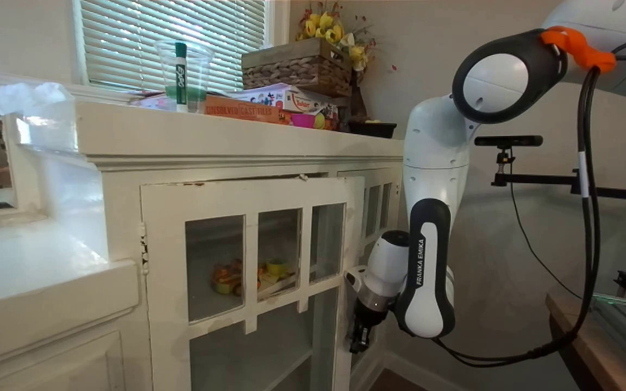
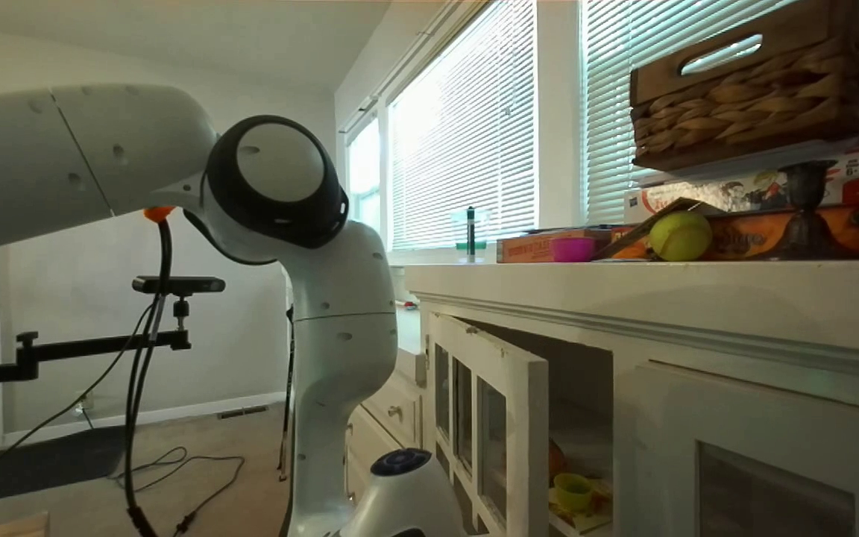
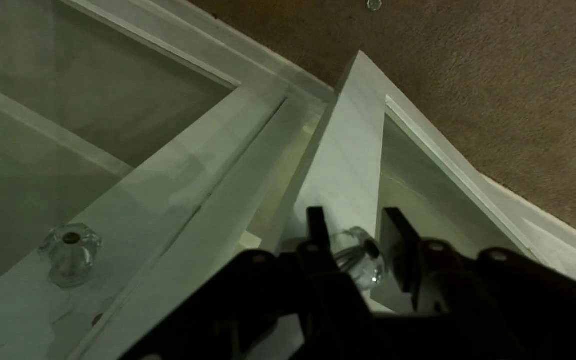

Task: Open the left door of the cabinet on the right.

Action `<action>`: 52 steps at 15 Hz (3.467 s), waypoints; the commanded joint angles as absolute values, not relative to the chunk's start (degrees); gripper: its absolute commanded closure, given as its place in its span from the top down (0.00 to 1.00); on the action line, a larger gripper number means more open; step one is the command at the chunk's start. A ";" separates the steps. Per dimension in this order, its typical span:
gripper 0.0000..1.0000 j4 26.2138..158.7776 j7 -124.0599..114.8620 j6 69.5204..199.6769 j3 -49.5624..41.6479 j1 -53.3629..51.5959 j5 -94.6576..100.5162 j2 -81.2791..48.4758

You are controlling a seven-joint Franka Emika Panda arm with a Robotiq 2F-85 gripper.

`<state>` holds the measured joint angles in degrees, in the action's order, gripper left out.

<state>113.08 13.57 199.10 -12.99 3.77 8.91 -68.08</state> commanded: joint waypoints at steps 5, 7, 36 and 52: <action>0.08 118.20 13.28 202.71 -8.78 0.91 9.99 -66.02; 0.08 119.22 13.25 203.40 -8.56 0.70 9.93 -65.79; 0.08 137.22 15.22 218.97 -7.08 -14.54 1.95 -64.59; 0.71 128.36 16.21 213.85 1.59 -19.06 11.64 -60.90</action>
